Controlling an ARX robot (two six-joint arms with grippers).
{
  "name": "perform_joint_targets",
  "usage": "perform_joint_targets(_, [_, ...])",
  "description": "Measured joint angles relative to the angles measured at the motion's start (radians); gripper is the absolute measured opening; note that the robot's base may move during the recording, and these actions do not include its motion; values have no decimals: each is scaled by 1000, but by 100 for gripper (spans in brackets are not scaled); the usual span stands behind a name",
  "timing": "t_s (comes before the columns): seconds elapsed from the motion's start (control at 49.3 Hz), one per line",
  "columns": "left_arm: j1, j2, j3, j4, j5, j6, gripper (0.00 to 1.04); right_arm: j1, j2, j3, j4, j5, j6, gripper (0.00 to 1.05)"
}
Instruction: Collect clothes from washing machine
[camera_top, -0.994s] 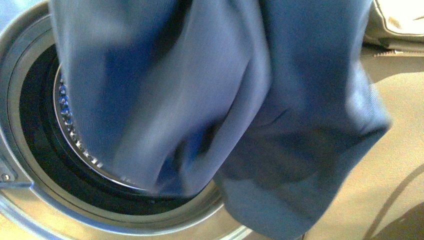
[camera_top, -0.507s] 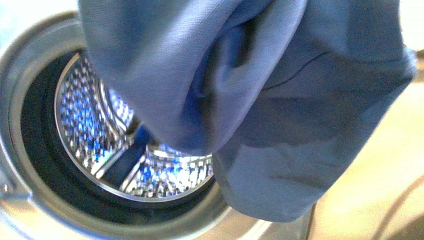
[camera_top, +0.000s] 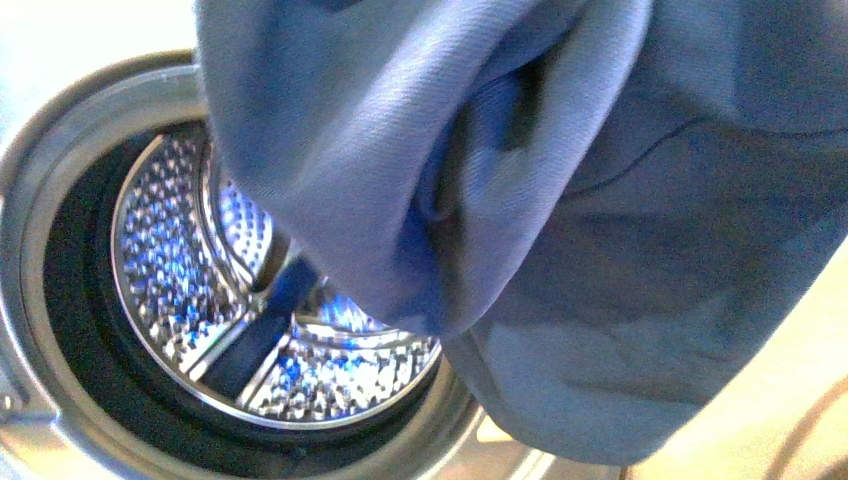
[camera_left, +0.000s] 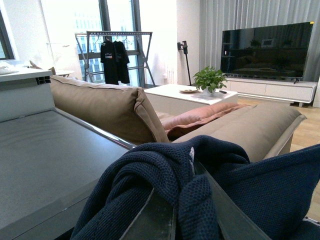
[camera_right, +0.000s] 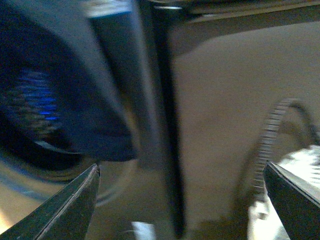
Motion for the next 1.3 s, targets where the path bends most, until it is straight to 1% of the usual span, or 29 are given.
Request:
perform_joint_targets(0.02, [0, 0, 0, 0, 0, 0, 6, -35, 16, 1, 26, -72, 39, 97])
perform_joint_targets(0.041, [0, 0, 0, 0, 0, 0, 6, -67, 32, 2, 47, -175, 79, 97])
perform_joint_targets(0.061, [0, 0, 0, 0, 0, 0, 6, -81, 39, 2, 56, -209, 106, 97])
perform_joint_targets(0.122, [-1, 0, 0, 0, 3, 0, 6, -141, 81, 14, 112, -367, 190, 97])
perform_joint_targets(0.142, [-1, 0, 0, 0, 3, 0, 6, -153, 96, 21, 133, -402, 218, 97])
perform_joint_targets(0.203, [0, 0, 0, 0, 1, 0, 6, -172, 132, 43, 184, -449, 260, 97])
perform_joint_targets(0.304, [-1, 0, 0, 0, 2, 0, 6, -178, 195, 86, 263, -451, 296, 97])
perform_joint_targets(0.386, [-1, 0, 0, 0, 1, 0, 6, -146, 281, 140, 343, -420, 302, 97])
perform_joint_targets(0.528, [0, 0, 0, 0, 1, 0, 6, -34, 418, 244, 435, -358, 293, 97])
perform_joint_targets(0.609, [0, 0, 0, 0, 0, 0, 6, 50, 494, 312, 469, -328, 282, 97])
perform_joint_targets(0.812, [-1, 0, 0, 0, 1, 0, 6, 219, 618, 440, 512, -280, 237, 97])
perform_joint_targets(0.852, [-1, 0, 0, 0, 1, 0, 6, 268, 658, 479, 513, -267, 213, 97])
perform_joint_targets(0.934, [0, 0, 0, 0, 1, 0, 6, 335, 729, 540, 522, -264, 183, 97])
perform_joint_targets(1.076, [0, 0, 0, 0, 0, 0, 6, 415, 855, 640, 565, -260, 161, 97])
perform_joint_targets(1.299, [0, 0, 0, 0, 0, 0, 6, 492, 1020, 763, 579, -208, 158, 97])
